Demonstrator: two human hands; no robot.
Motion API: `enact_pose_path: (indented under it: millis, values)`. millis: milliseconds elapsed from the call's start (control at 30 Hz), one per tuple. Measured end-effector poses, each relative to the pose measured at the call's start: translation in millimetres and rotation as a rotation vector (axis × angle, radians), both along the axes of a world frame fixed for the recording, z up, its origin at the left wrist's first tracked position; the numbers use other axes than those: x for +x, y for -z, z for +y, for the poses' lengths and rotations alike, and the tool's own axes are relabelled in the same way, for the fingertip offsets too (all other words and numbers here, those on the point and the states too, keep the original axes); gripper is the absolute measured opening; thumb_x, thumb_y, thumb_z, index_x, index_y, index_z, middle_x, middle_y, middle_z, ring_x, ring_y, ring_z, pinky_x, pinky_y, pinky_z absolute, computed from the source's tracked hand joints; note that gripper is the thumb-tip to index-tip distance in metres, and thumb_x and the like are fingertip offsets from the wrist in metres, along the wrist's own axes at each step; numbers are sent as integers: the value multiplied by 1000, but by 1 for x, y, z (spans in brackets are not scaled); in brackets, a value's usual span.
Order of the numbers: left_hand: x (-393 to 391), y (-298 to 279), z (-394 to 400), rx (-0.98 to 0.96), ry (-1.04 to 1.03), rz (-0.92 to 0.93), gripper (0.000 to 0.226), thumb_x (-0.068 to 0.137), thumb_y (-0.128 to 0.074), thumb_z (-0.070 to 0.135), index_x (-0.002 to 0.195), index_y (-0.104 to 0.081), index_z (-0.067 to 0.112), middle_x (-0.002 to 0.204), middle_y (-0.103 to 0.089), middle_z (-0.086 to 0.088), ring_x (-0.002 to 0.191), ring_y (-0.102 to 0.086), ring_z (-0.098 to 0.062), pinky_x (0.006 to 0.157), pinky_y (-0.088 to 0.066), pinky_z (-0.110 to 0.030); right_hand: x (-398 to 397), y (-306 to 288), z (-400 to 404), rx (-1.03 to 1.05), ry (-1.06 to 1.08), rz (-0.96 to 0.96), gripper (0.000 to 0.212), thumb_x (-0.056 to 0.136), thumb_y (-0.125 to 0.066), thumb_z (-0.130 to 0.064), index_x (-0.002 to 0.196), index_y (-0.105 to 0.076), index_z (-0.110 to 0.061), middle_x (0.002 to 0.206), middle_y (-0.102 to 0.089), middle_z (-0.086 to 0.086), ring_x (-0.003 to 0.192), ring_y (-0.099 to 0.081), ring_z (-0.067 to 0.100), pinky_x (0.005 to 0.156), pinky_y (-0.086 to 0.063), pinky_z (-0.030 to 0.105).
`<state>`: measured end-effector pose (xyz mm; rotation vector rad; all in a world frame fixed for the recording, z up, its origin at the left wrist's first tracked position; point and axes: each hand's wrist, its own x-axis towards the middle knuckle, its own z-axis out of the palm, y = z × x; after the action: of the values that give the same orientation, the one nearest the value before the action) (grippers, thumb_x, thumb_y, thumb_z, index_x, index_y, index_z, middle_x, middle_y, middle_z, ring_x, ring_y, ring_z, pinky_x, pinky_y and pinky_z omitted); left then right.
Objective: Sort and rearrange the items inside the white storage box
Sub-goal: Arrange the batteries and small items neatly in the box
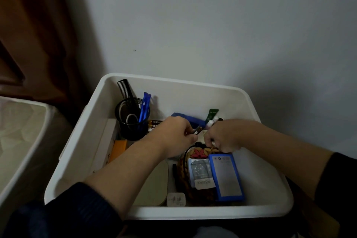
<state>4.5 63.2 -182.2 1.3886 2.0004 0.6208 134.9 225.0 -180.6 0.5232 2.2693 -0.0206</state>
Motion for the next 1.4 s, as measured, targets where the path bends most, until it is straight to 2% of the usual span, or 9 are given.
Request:
enact_pose_path:
  millis: [100, 200, 333, 500, 733, 900, 1067, 1200, 1400]
  values:
    - [0, 2, 3, -21, -1, 31, 23, 103, -62, 38, 105, -73, 18, 90, -69, 0, 79, -65, -13, 64, -51, -31, 0, 3, 5, -17, -12, 27, 38, 88, -70, -4, 110, -67, -34, 77, -53, -13, 65, -57, 5, 44, -47, 19]
    - [-1, 3, 5, -4, -38, 10, 22, 102, -62, 35, 111, -71, 16, 100, -71, -2, 90, -67, -17, 82, -60, -38, -1, 1, 7, -29, 27, 77, 27, 86, -77, -5, 98, -72, -28, 79, -63, -11, 61, -62, 5, 34, -44, 11]
    - [-4, 4, 6, 21, -117, -94, 13, 100, -63, 27, 103, -69, 16, 95, -75, -5, 85, -74, -22, 84, -62, -45, -3, -19, 12, -114, 214, 273, 12, 89, -76, -10, 94, -74, -21, 78, -76, -1, 65, -75, 17, 55, -63, 25]
    - [-7, 1, 6, 111, -261, -208, 18, 102, -65, 33, 103, -70, 15, 93, -78, -3, 89, -76, -18, 85, -63, -44, -4, -58, 17, -584, 417, 555, 13, 91, -81, -17, 103, -75, -16, 84, -80, 6, 77, -79, 21, 67, -64, 29]
    - [-5, -19, 3, 177, -346, -897, 23, 106, -60, 19, 112, -71, -1, 108, -79, -17, 101, -78, -27, 79, -66, -38, -2, -64, 11, -796, 544, 783, 16, 96, -75, -15, 111, -73, -11, 92, -80, 12, 79, -79, 25, 69, -64, 29]
    - [-6, -17, 2, 166, -302, -826, 19, 98, -68, 3, 113, -73, -6, 102, -78, -25, 90, -78, -27, 77, -65, -30, 2, -48, 5, -783, 677, 835, 18, 94, -76, -11, 112, -72, -7, 85, -81, 10, 82, -80, 24, 72, -65, 30]
    - [-7, -10, 3, 103, -352, -708, 13, 94, -72, -3, 106, -73, -9, 96, -76, -29, 77, -76, -22, 69, -65, -24, 4, -32, 0, -413, 548, 640, 10, 95, -75, -16, 103, -73, -10, 81, -79, 5, 73, -78, 16, 71, -66, 30]
    - [-11, -6, 4, 107, -429, -677, 4, 96, -71, -1, 98, -74, 0, 92, -77, -20, 76, -78, -22, 69, -64, -23, 7, -14, -8, 98, 170, 380, 19, 93, -69, -16, 77, -59, -16, 75, -62, 0, 75, -67, 22, 76, -61, 33]
    - [-12, -5, 5, 146, -453, -630, 5, 97, -71, 1, 97, -76, 3, 89, -77, -17, 77, -79, -24, 72, -65, -26, 10, 5, -22, 382, -163, 124, 34, 96, -65, -12, 130, -59, -12, 120, -65, 9, 103, -69, 26, 72, -49, 35]
